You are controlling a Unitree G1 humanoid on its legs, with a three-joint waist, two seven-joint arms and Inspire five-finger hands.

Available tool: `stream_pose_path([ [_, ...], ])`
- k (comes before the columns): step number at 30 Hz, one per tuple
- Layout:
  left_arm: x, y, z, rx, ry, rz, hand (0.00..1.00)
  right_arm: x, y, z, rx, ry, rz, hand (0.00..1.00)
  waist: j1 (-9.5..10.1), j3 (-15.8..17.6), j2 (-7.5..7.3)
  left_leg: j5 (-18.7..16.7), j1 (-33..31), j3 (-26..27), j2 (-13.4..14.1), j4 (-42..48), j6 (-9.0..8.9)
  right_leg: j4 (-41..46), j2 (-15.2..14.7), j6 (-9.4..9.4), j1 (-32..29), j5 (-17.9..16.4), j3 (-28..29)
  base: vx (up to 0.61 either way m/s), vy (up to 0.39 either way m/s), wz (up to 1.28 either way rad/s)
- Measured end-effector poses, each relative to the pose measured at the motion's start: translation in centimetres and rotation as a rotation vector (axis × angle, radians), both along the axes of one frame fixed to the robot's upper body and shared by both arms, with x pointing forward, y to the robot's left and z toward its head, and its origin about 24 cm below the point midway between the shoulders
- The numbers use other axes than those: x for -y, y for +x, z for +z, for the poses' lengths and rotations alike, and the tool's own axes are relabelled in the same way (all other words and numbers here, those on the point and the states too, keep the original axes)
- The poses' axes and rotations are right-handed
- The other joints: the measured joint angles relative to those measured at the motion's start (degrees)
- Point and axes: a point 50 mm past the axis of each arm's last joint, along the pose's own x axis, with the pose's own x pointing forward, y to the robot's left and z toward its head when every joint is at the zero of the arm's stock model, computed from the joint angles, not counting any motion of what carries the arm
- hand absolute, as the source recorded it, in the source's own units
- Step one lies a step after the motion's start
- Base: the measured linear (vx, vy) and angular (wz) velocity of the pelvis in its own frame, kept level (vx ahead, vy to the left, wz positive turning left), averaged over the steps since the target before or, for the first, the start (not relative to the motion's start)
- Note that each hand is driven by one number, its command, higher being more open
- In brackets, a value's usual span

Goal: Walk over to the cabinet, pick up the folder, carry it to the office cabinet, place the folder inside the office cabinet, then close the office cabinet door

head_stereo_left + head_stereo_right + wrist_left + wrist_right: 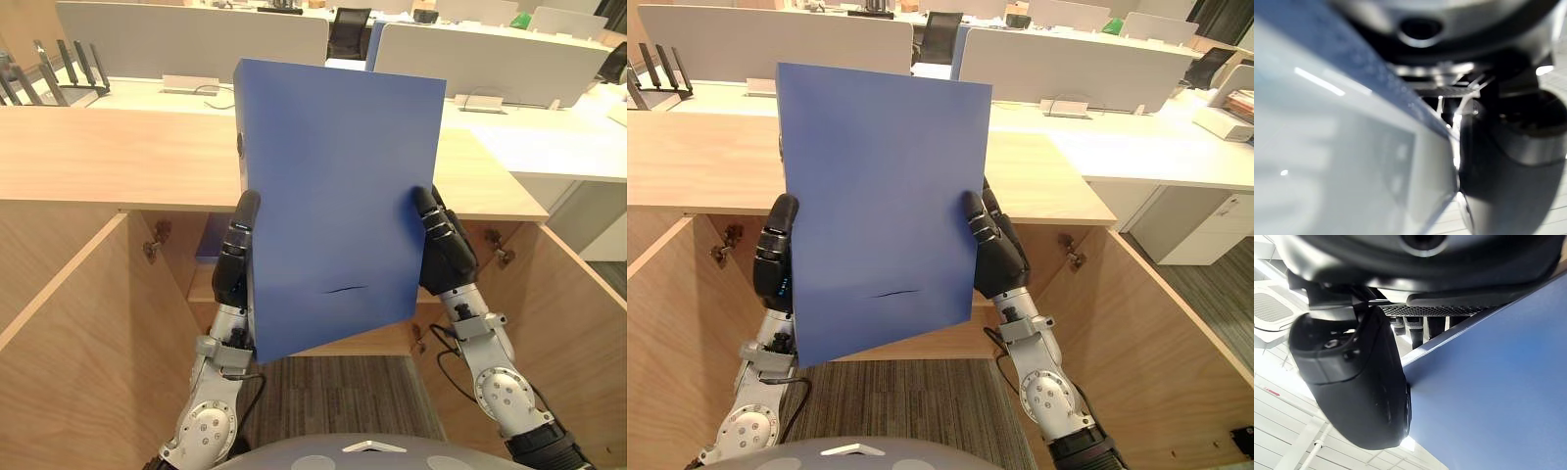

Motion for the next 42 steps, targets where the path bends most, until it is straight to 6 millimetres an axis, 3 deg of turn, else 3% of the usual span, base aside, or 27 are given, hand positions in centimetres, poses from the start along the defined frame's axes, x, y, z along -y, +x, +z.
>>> stream_pose_path([
  [9, -0.1, -0.1, 0.4, 0.045, 0.127, 0.078, 0.0, 0.4, 0.3, 0.4, 0.023, -0.021, -0.046, 0.0, -0.01, 0.3, 0.34, 0.1, -0.1, -0.2, 0.0, 0.0, -0.04, -0.1, 0.0, 0.04, 0.0, 0.1, -0.2, 0.0, 0.0, 0.0],
  [13, -0.6, -0.4, 0.4, 0.071, 0.281, 0.163, 0.0, 0.7, 1.2, 1.4, 0.052, 0.003, -0.117, 0.0, -0.08, 0.5, 0.57, 0.1, -0.1, -0.2, 0.0, 0.0, -0.03, -0.9, 0.1, 0.09, 0.3, 0.6, -0.3, 0.0, 0.0, 0.0],
  [14, -0.6, -0.6, 0.4, 0.072, 0.311, 0.17, 1.0, 0.9, 1.4, 1.6, 0.059, 0.015, -0.133, 0.0, -0.07, 0.5, 0.63, 0.1, -0.1, -0.2, 0.0, 0.0, -0.03, -1.1, 0.1, 0.09, 0.4, 0.7, -0.3, 0.0, 0.0, 0.0],
  [18, -0.7, -0.8, 0.3, 0.089, 0.513, 0.286, 1.0, 1.4, 2.1, 3.2, 0.133, 0.01, -0.196, 0.0, 0.08, 1.1, 1.03, 0.2, -0.1, -0.2, 0.0, 0.0, 0.0, -2.3, 0.2, 0.15, 1.0, 1.3, -0.6, 0.0, 0.0, 0.0],
  [27, -0.7, -0.8, -0.5, 0.086, 0.917, 0.415, 1.0, 1.1, 2.1, 4.4, 0.204, -0.073, -0.201, 0.0, 0.35, 1.4, 1.4, 0.1, -0.2, -0.1, 0.0, 0.0, -0.07, -3.0, 0.3, 0.14, 1.3, 1.7, -0.6, 0.0, 0.0, 0.0],
  [42, -1.2, -1.1, -1.0, 0.01, 0.921, 0.461, 1.0, 0.4, 2.2, 4.0, 0.179, -0.074, -0.171, 0.0, 1.48, 1.4, 1.5, 0.1, -0.2, 0.0, 0.0, 0.0, -0.1, -3.1, 0.3, 0.14, 1.2, 1.7, -0.6, 0.0, 0.0, 0.0],
])
